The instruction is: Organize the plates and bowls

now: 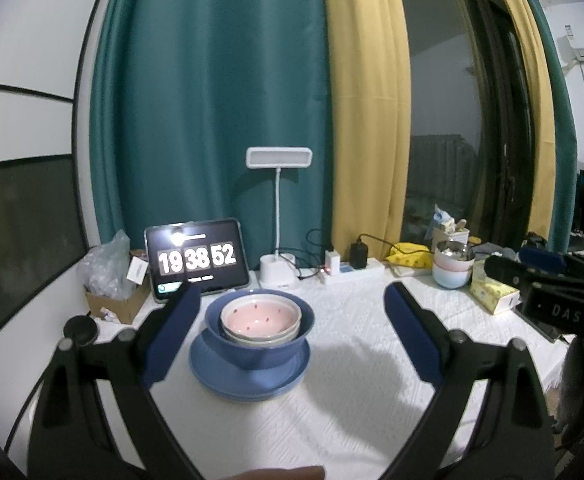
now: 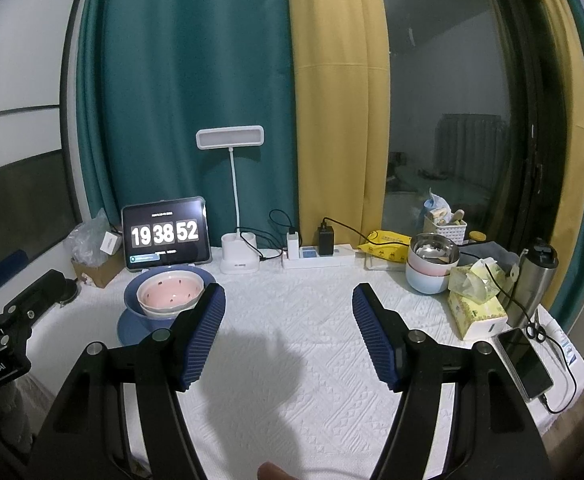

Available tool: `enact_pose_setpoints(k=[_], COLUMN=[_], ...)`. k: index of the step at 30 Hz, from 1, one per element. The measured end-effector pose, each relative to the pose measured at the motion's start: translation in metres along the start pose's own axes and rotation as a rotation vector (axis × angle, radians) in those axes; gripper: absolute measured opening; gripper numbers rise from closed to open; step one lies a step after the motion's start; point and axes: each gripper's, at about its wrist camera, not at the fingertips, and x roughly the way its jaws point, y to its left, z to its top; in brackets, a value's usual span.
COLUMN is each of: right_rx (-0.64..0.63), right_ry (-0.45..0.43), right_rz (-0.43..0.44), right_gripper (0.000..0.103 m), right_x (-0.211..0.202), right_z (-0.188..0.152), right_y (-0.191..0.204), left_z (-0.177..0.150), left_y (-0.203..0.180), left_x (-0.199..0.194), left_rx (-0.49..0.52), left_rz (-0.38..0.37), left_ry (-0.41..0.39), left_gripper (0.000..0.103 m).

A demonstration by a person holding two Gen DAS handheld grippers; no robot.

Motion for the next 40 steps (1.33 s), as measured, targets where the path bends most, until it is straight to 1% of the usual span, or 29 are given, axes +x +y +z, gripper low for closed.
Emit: enact_pose_setpoints(k=[40], right_rx=[0.000], right_ry=[0.006], right_rz=[0.000], right_gripper=[0.069], right_x=[0.0032], right_z=[0.0004], right_y=[0.0027], left_z=[-0.0012], left_y=[0.0002], left_x=[0.0021], left_rx=[0.003], left_rz=[-0.002], left_ry=[0.001], left_gripper=[0.094])
